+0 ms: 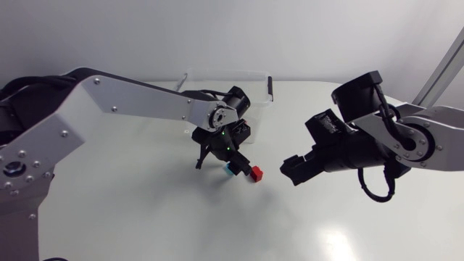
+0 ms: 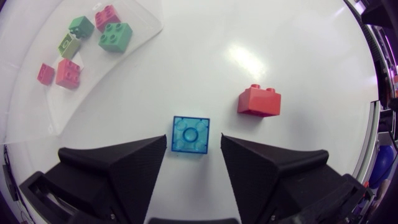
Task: Place the duplo bricks in the container
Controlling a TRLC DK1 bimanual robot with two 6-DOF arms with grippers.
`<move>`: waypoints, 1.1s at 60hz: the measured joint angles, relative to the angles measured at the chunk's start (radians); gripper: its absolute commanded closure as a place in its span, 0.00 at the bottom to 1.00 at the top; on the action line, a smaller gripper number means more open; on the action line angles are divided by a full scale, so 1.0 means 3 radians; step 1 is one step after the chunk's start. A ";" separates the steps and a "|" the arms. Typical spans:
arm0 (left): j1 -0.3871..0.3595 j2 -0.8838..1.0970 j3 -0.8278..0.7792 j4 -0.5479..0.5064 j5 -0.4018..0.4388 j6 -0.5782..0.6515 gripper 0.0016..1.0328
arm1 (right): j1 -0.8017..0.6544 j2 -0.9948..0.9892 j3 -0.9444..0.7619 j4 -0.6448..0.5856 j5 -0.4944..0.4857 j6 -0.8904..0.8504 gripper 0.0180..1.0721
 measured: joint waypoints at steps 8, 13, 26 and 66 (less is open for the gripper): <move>0.0028 0.0093 0.0168 -0.0169 0.0000 0.0001 0.44 | 0.0004 -0.0005 -0.0042 0.0015 -0.0006 -0.0011 0.05; 0.0033 0.0144 0.0254 -0.0233 0.0000 0.0013 0.46 | 0.0004 0.0004 -0.0053 0.0029 -0.0008 -0.0011 0.05; 0.0032 0.0322 0.0486 -0.0464 -0.0001 0.0041 0.72 | 0.0081 0.0214 -0.0052 0.0136 -0.0031 -0.0027 0.05; 0.0045 -0.0806 -0.0146 -0.0401 0.0001 0.0061 0.84 | 0.0464 0.1414 0.0294 0.0759 0.0350 -0.0031 0.16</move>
